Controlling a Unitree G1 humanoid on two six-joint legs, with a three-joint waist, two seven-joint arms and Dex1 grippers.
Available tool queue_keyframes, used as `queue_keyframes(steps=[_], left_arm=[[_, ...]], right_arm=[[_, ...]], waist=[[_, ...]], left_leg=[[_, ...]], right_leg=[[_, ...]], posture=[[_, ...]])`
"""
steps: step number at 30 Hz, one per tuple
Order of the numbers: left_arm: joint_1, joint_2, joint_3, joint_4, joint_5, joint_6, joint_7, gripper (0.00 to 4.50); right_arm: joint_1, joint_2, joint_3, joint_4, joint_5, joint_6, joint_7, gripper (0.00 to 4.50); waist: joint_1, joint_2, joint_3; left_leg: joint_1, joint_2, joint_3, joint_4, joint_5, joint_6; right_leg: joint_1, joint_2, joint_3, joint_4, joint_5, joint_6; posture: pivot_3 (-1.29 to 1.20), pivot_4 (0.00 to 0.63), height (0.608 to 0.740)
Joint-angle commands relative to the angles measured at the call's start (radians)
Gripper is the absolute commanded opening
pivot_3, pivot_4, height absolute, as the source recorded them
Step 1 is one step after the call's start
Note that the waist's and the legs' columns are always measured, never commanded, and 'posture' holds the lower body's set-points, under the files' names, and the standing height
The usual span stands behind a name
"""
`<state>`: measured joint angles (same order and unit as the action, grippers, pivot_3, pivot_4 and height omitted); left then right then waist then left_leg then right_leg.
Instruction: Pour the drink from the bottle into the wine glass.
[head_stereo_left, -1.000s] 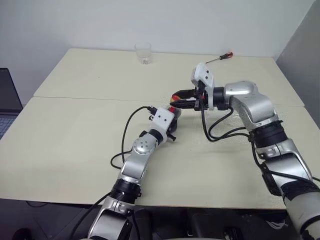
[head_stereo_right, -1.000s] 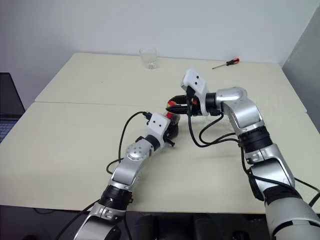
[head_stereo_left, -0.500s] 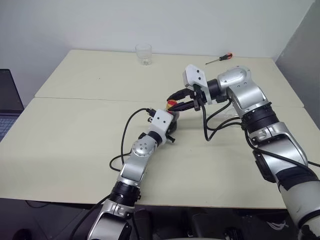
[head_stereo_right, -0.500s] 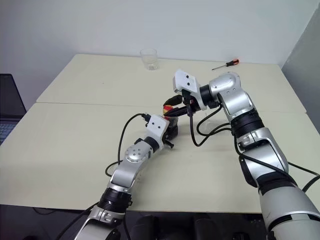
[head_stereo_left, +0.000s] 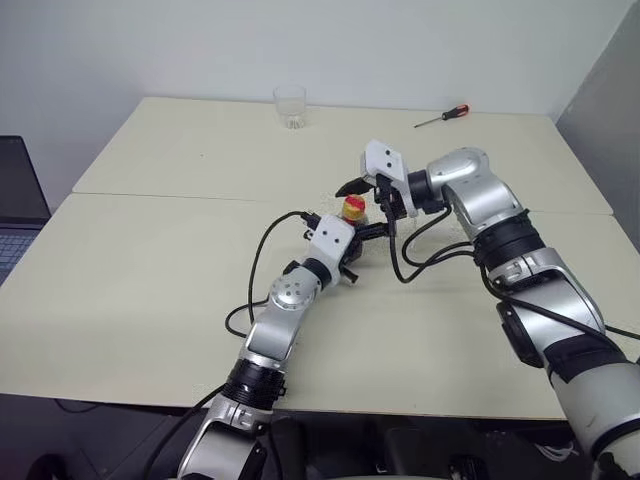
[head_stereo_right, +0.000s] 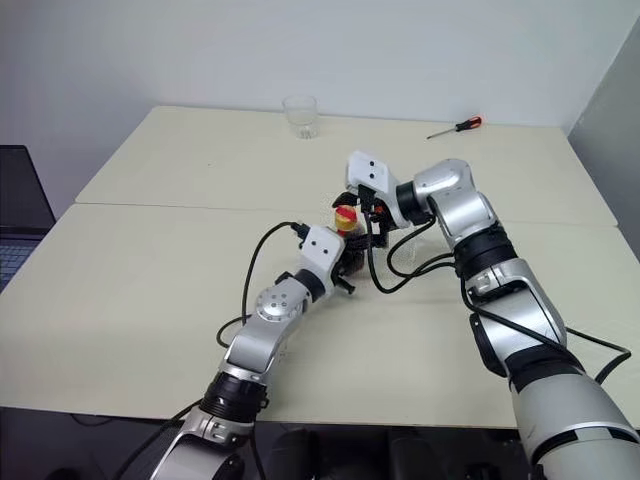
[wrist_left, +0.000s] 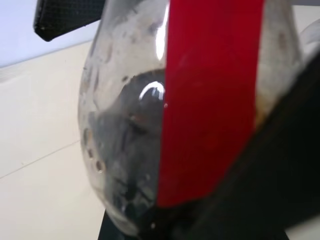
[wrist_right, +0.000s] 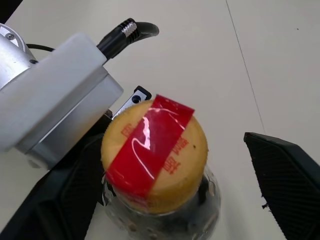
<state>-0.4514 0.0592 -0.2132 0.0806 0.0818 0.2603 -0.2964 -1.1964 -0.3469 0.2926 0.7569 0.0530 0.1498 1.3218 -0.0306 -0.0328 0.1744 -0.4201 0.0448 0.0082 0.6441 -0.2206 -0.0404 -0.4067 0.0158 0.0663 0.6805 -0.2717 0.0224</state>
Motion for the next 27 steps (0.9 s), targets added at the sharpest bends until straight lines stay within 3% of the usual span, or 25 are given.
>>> queue_keyframes(steps=[1, 9, 13, 16, 19, 22, 24, 27], left_arm=[[-0.029, -0.012, -0.008, -0.051, -0.009, -0.027, -0.005, 0.76], [-0.032, -0.018, -0.014, -0.04, -0.012, -0.035, -0.014, 0.76], [-0.025, -0.015, -0.012, -0.043, -0.014, -0.039, -0.016, 0.76], [-0.015, -0.014, -0.004, -0.049, -0.021, -0.034, -0.013, 0.76], [-0.01, -0.024, 0.012, -0.045, -0.033, -0.017, -0.002, 0.76], [-0.003, -0.037, 0.024, -0.045, -0.048, -0.006, 0.007, 0.76], [0.001, -0.042, 0.027, -0.044, -0.052, -0.005, 0.01, 0.76], [0.001, -0.053, 0.032, -0.042, -0.057, -0.004, 0.015, 0.76]], right_arm=[[-0.012, -0.029, -0.049, -0.056, 0.014, 0.012, -0.014, 4.5], [0.092, -0.181, -0.122, -0.227, 0.052, 0.105, -0.02, 4.5], [0.23, -0.287, -0.206, -0.428, 0.103, 0.238, -0.072, 4.5], [0.31, -0.304, -0.275, -0.576, 0.156, 0.335, -0.143, 4.5], [0.398, -0.259, -0.423, -0.816, 0.283, 0.541, -0.304, 4.5], [0.427, -0.07, -0.54, -1.07, 0.391, 0.773, -0.595, 4.5], [0.445, 0.024, -0.512, -1.168, 0.341, 0.882, -0.768, 4.5], [0.48, 0.081, -0.417, -1.267, 0.301, 0.961, -0.892, 4.5]], waist=[[-0.001, 0.0, 0.0], [0.005, 0.0, 0.0], [0.008, 0.0, 0.0], [-0.002, 0.001, 0.0], [-0.004, 0.001, 0.0], [-0.008, 0.001, 0.0], [-0.011, 0.002, 0.0], [-0.001, 0.002, 0.0]], left_leg=[[0.0, 0.0, 0.0, 0.0, 0.0, 0.0], [-0.001, 0.0, 0.0, 0.0, 0.0, 0.0], [-0.003, -0.001, 0.0, 0.0, 0.0, 0.0], [-0.002, -0.001, 0.0, 0.0, 0.0, 0.0], [0.0, -0.001, -0.001, 0.0, 0.0, 0.0], [0.001, 0.0, -0.003, 0.0, 0.0, 0.0], [0.002, 0.001, -0.004, -0.001, 0.0, 0.0], [0.001, 0.001, -0.003, 0.0, 0.0, 0.0]], right_leg=[[0.0, 0.0, 0.0, 0.0, 0.0, 0.0], [0.0, 0.0, -0.001, 0.0, 0.0, 0.0], [0.0, -0.001, -0.002, -0.001, 0.0, 0.0], [-0.001, 0.0, 0.0, 0.0, 0.0, 0.0], [-0.001, 0.001, 0.002, 0.001, 0.0, 0.0], [-0.001, 0.003, 0.002, 0.002, 0.0, 0.0], [-0.001, 0.005, 0.002, 0.003, 0.0, -0.001], [0.0, 0.008, 0.001, 0.003, 0.0, 0.001]], posture=[[0.0, 0.15, 0.74], [0.0, 0.15, 0.74], [0.0, 0.15, 0.74], [0.0, 0.15, 0.74], [0.0, 0.15, 0.74], [0.0, 0.15, 0.74], [0.0, 0.15, 0.74], [0.0, 0.15, 0.74]])
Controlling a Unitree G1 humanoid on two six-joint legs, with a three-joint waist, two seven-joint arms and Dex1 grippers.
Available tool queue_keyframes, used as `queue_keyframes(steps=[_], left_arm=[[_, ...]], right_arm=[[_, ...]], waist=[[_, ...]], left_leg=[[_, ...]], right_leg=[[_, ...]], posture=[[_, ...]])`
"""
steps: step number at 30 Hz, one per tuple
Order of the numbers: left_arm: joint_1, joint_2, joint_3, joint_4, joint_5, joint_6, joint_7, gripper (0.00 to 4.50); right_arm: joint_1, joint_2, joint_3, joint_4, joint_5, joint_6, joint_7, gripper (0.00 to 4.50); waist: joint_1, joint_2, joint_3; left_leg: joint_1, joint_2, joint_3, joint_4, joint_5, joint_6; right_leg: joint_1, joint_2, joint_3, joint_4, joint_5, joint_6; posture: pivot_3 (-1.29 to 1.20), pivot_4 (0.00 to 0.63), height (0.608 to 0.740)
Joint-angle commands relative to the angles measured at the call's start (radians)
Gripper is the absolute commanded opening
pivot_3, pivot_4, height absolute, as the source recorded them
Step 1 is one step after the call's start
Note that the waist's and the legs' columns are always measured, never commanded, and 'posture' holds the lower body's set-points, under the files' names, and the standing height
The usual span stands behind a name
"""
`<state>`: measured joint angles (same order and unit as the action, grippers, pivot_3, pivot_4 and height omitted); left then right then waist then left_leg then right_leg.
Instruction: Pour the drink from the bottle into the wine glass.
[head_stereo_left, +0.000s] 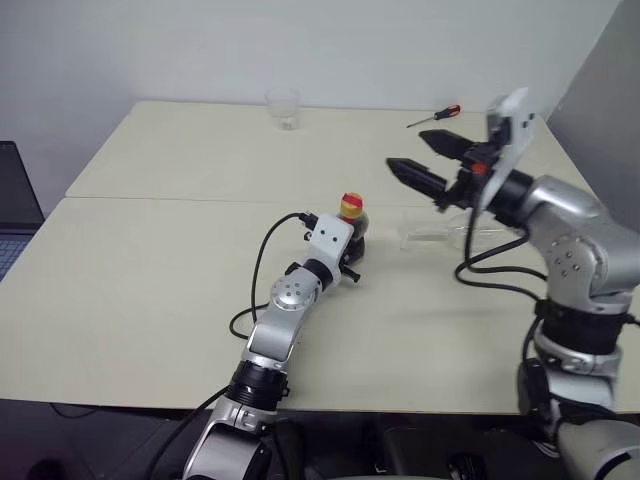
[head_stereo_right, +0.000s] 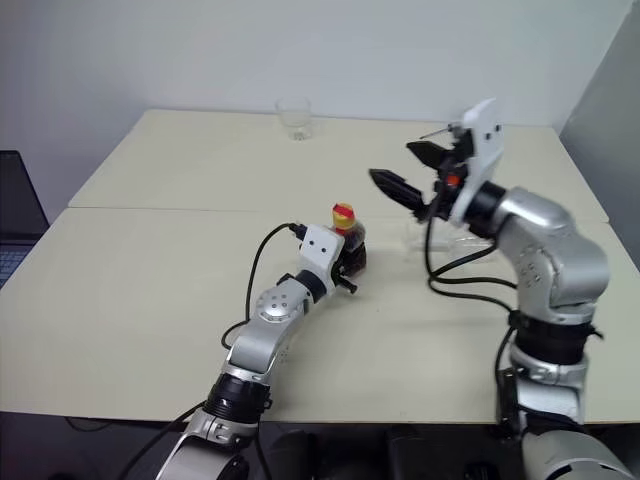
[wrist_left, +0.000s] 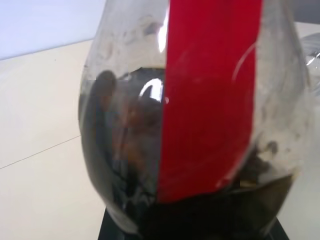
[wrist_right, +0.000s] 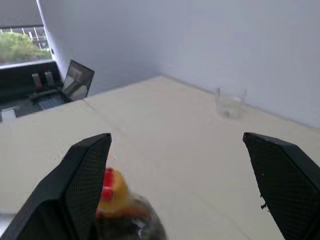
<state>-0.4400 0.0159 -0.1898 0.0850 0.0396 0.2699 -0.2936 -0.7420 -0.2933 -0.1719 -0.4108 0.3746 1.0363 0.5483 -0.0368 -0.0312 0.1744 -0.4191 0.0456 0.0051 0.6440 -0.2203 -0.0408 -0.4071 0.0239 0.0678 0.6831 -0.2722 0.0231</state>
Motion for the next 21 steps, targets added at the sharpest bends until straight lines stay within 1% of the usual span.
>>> queue_keyframes(steps=[1, 2, 4, 8, 11, 15, 21], left_arm=[[-0.012, -0.013, 0.01, -0.044, -0.016, -0.014, 0.014, 0.76], [-0.013, -0.014, 0.011, -0.04, -0.016, -0.016, 0.014, 0.76], [-0.017, -0.014, 0.012, -0.036, -0.016, -0.017, 0.013, 0.76], [-0.026, -0.016, 0.01, -0.027, -0.015, -0.022, 0.01, 0.76], [-0.029, -0.016, 0.011, -0.022, -0.015, -0.024, 0.009, 0.76], [-0.037, -0.014, 0.012, -0.013, -0.014, -0.025, 0.008, 0.76], [-0.039, -0.009, 0.009, -0.016, -0.009, -0.028, 0.007, 0.76]], right_arm=[[0.023, 0.07, 0.05, -0.121, -0.008, 0.099, -0.157, 4.5], [0.014, 0.112, 0.049, -0.132, -0.002, 0.12, -0.197, 4.5], [-0.005, 0.15, 0.057, -0.134, -0.008, 0.142, -0.249, 4.5], [-0.013, 0.154, 0.102, -0.12, -0.032, 0.141, -0.304, 4.5], [-0.006, 0.153, 0.136, -0.115, -0.027, 0.135, -0.309, 4.5], [0.015, 0.128, 0.254, -0.09, -0.04, 0.086, -0.273, 4.5], [0.008, 0.152, 0.272, 0.002, -0.053, 0.006, -0.288, 4.5]], waist=[[0.006, 0.0, 0.0], [0.006, 0.0, 0.0], [0.006, 0.0, 0.0], [0.007, 0.0, 0.0], [0.006, 0.0, 0.0], [0.004, 0.0, 0.0], [0.003, 0.0, 0.0]], left_leg=[[0.0, -0.001, 0.0, 0.001, 0.0, 0.0], [0.0, -0.001, 0.001, 0.001, 0.0, 0.0], [0.0, -0.001, 0.001, 0.001, 0.0, 0.0], [-0.002, -0.001, 0.002, 0.001, 0.0, 0.0], [-0.002, -0.002, 0.002, 0.001, 0.0, 0.0], [-0.002, -0.001, 0.003, 0.0, 0.0, 0.0], [-0.002, -0.001, 0.003, 0.001, 0.0, 0.0]], right_leg=[[0.001, 0.0, 0.0, -0.001, 0.0, 0.0], [0.001, -0.001, 0.0, -0.001, 0.0, 0.0], [0.0, -0.001, 0.001, -0.001, 0.0, 0.0], [0.0, -0.003, 0.0, -0.003, 0.001, -0.001], [-0.001, -0.003, 0.0, -0.003, 0.001, -0.002], [-0.001, -0.001, -0.001, -0.003, 0.001, -0.002], [-0.001, 0.0, -0.002, -0.002, 0.0, 0.0]], posture=[[0.0, 0.15, 0.74], [0.0, 0.15, 0.74], [0.0, 0.15, 0.74], [0.0, 0.15, 0.74], [0.0, 0.15, 0.74], [0.0, 0.15, 0.74], [0.0, 0.15, 0.74]])
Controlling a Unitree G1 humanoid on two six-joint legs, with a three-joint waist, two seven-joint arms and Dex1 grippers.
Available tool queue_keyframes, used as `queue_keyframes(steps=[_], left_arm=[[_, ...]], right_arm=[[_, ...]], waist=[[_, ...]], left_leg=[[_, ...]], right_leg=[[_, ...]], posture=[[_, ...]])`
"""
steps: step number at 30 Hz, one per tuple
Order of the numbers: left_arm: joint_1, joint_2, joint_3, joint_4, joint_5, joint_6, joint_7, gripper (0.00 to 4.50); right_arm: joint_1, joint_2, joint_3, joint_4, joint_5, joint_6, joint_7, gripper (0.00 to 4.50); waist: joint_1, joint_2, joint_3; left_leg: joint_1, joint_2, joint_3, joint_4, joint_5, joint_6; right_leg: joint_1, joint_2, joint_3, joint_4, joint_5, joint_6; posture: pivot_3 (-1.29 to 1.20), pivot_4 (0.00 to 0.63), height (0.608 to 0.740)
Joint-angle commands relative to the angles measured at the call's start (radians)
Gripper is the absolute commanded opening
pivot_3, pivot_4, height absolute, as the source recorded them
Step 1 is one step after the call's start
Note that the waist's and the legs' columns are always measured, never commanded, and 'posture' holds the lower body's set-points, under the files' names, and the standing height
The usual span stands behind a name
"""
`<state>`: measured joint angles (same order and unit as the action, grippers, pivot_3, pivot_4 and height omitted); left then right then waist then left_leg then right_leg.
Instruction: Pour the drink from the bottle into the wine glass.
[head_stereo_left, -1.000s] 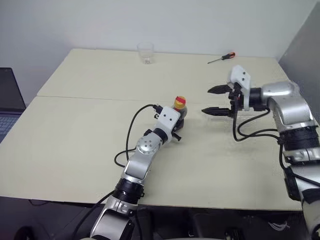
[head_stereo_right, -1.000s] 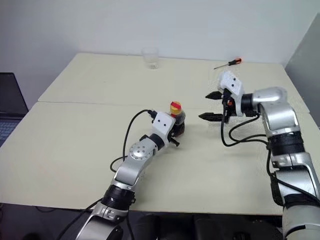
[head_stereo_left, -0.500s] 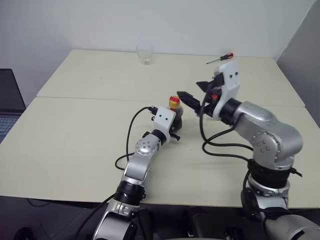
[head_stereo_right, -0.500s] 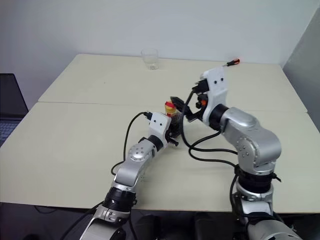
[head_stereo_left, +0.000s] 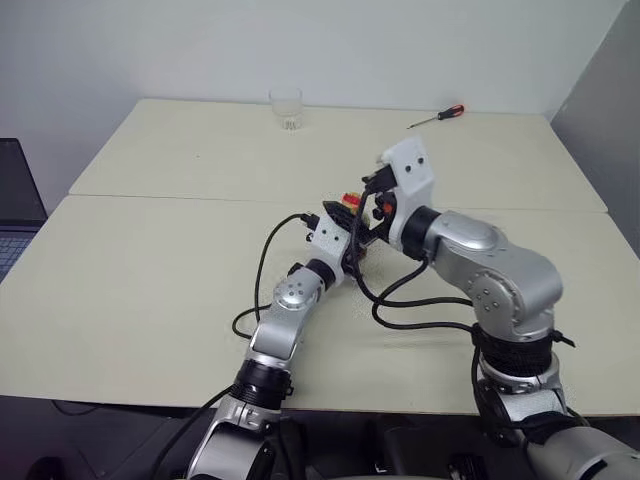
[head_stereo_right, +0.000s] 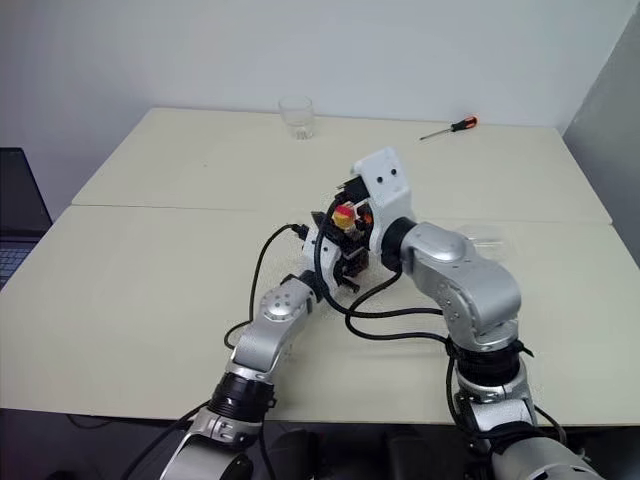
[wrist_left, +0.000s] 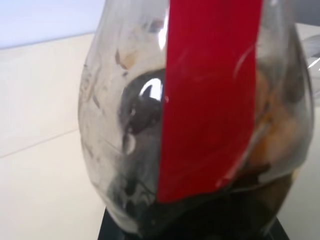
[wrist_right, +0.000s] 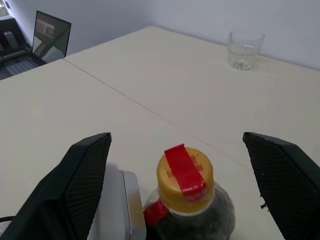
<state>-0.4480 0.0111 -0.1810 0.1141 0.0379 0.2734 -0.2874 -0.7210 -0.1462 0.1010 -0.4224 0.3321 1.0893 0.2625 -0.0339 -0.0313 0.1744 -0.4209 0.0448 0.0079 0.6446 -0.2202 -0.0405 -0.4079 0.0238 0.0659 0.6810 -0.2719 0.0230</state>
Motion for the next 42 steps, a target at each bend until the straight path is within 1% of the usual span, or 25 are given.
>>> queue_keyframes(steps=[1, 10, 16, 21, 28, 34, 42], left_arm=[[-0.031, -0.004, 0.001, -0.045, -0.008, -0.031, 0.002, 0.76], [-0.03, -0.005, -0.001, -0.052, -0.008, -0.027, 0.005, 0.76], [-0.03, -0.006, -0.002, -0.052, -0.007, -0.028, 0.005, 0.76], [-0.023, -0.005, -0.004, -0.061, -0.005, -0.028, 0.007, 0.76], [-0.02, -0.003, -0.004, -0.065, -0.005, -0.025, 0.014, 0.76], [-0.02, 0.0, -0.006, -0.068, -0.008, -0.024, 0.012, 0.76], [-0.023, 0.002, -0.009, -0.066, -0.011, -0.022, 0.009, 0.76]], right_arm=[[-0.014, 0.006, 0.003, 0.025, -0.012, -0.058, -0.003, 4.5], [-0.057, 0.012, 0.035, 0.151, -0.052, -0.16, 0.01, 4.5], [-0.083, -0.027, 0.051, 0.247, -0.06, -0.216, 0.069, 4.5], [-0.099, -0.022, 0.029, 0.331, -0.075, -0.284, 0.078, 4.5], [-0.105, -0.032, -0.007, 0.415, -0.103, -0.357, 0.051, 4.5], [-0.099, -0.062, -0.026, 0.398, -0.098, -0.356, 0.055, 4.5], [-0.041, -0.145, -0.044, 0.272, -0.056, -0.292, 0.099, 4.5]], waist=[[0.0, 0.0, 0.0], [0.0, 0.0, 0.0], [0.001, 0.0, 0.0], [0.0, 0.0, 0.0], [0.002, 0.0, 0.0], [0.002, 0.0, 0.0], [0.002, 0.0, 0.0]], left_leg=[[0.0, 0.0, 0.0, 0.0, 0.0, 0.0], [0.0, 0.0, 0.001, 0.0, 0.0, 0.0], [-0.001, 0.0, 0.001, 0.0, 0.0, 0.0], [-0.001, 0.0, 0.001, 0.0, 0.0, 0.0], [-0.002, 0.0, 0.002, 0.0, 0.0, 0.0], [-0.002, 0.0, 0.002, 0.0, 0.0, 0.0], [-0.003, 0.0, 0.002, 0.0, 0.0, 0.0]], right_leg=[[0.0, 0.0, 0.0, 0.0, 0.0, 0.0], [0.0, 0.0, 0.0, 0.0, 0.001, -0.001], [0.0, 0.0, 0.0, -0.001, 0.001, -0.001], [-0.001, 0.0, 0.0, -0.001, 0.001, -0.002], [-0.001, 0.0, 0.0, -0.001, 0.001, -0.002], [-0.002, -0.001, 0.0, -0.001, 0.001, -0.002], [-0.002, -0.001, 0.0, -0.001, 0.001, -0.002]], posture=[[0.0, 0.15, 0.74], [0.0, 0.15, 0.74], [0.0, 0.15, 0.74], [0.0, 0.15, 0.74], [0.0, 0.15, 0.74], [0.0, 0.15, 0.74], [0.0, 0.15, 0.74]])
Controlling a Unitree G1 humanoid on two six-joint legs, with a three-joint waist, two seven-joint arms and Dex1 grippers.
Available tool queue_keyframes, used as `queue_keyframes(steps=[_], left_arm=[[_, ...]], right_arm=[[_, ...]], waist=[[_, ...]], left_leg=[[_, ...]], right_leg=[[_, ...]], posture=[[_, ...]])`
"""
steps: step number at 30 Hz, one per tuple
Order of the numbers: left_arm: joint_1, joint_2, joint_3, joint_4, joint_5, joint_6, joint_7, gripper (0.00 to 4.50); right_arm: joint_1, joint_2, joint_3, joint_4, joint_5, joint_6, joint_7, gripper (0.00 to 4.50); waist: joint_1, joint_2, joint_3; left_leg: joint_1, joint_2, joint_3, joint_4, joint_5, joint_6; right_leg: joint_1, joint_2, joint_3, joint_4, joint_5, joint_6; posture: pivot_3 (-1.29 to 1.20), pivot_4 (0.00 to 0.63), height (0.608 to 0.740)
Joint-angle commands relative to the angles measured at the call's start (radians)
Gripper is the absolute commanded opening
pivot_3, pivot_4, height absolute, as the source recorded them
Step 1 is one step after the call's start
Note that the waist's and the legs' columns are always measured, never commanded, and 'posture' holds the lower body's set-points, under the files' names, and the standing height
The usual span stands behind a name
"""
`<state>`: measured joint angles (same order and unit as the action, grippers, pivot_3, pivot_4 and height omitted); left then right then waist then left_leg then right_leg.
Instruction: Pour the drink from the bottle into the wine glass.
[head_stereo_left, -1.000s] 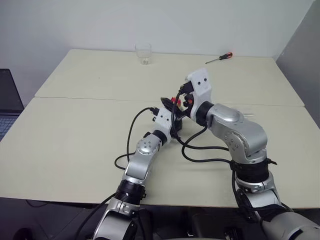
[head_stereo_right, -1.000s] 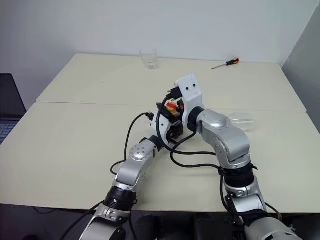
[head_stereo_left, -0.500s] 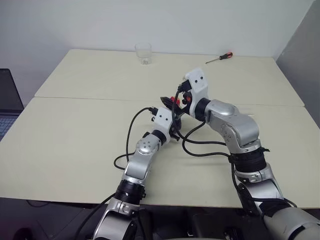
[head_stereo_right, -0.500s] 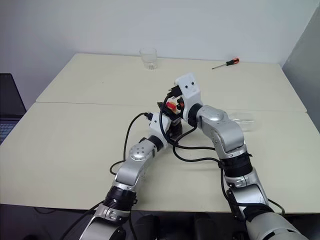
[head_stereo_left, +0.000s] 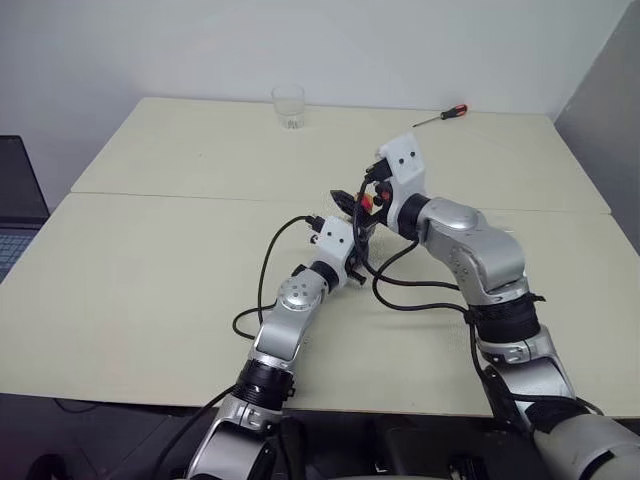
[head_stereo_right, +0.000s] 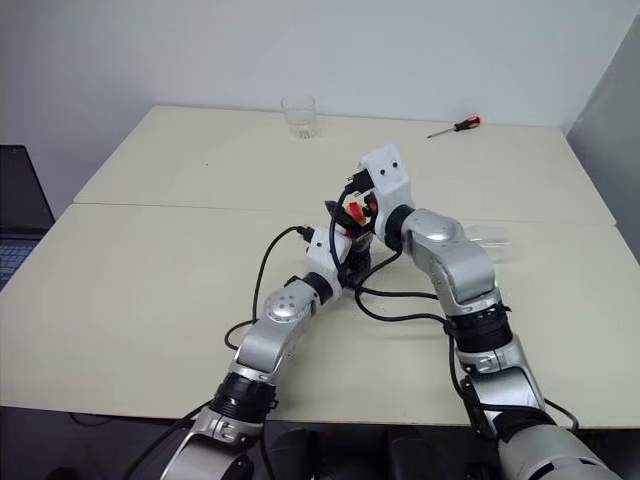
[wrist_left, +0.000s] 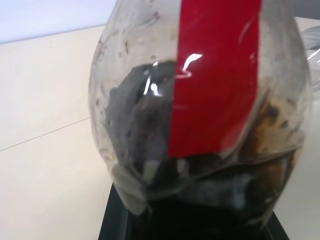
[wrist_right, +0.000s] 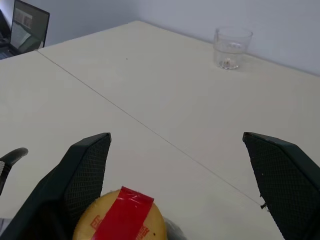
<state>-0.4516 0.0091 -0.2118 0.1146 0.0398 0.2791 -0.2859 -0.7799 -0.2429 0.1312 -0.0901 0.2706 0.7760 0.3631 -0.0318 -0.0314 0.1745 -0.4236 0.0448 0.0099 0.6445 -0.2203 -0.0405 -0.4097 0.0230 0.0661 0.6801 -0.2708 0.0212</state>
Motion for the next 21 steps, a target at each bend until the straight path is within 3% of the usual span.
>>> queue_keyframes(steps=[1, 21], left_arm=[[-0.02, 0.004, 0.022, -0.066, -0.013, -0.028, 0.007, 0.76], [-0.022, 0.009, 0.022, -0.066, -0.013, -0.025, 0.0, 0.75]], right_arm=[[0.033, -0.062, -0.072, -0.084, 0.013, 0.031, 0.01, 4.5], [0.123, -0.178, -0.112, -0.294, 0.192, 0.134, 0.149, 4.5]], waist=[[0.0, 0.0, 0.0], [0.0, 0.0, 0.0]], left_leg=[[0.0, 0.0, 0.0, 0.0, 0.0, 0.0], [0.0, 0.0, 0.0, 0.0, 0.0, 0.0]], right_leg=[[0.0, 0.0, 0.0, 0.0, 0.0, 0.0], [0.0, 0.0, 0.0, 0.0, -0.001, 0.002]], posture=[[0.0, 0.15, 0.74], [0.0, 0.15, 0.74]])
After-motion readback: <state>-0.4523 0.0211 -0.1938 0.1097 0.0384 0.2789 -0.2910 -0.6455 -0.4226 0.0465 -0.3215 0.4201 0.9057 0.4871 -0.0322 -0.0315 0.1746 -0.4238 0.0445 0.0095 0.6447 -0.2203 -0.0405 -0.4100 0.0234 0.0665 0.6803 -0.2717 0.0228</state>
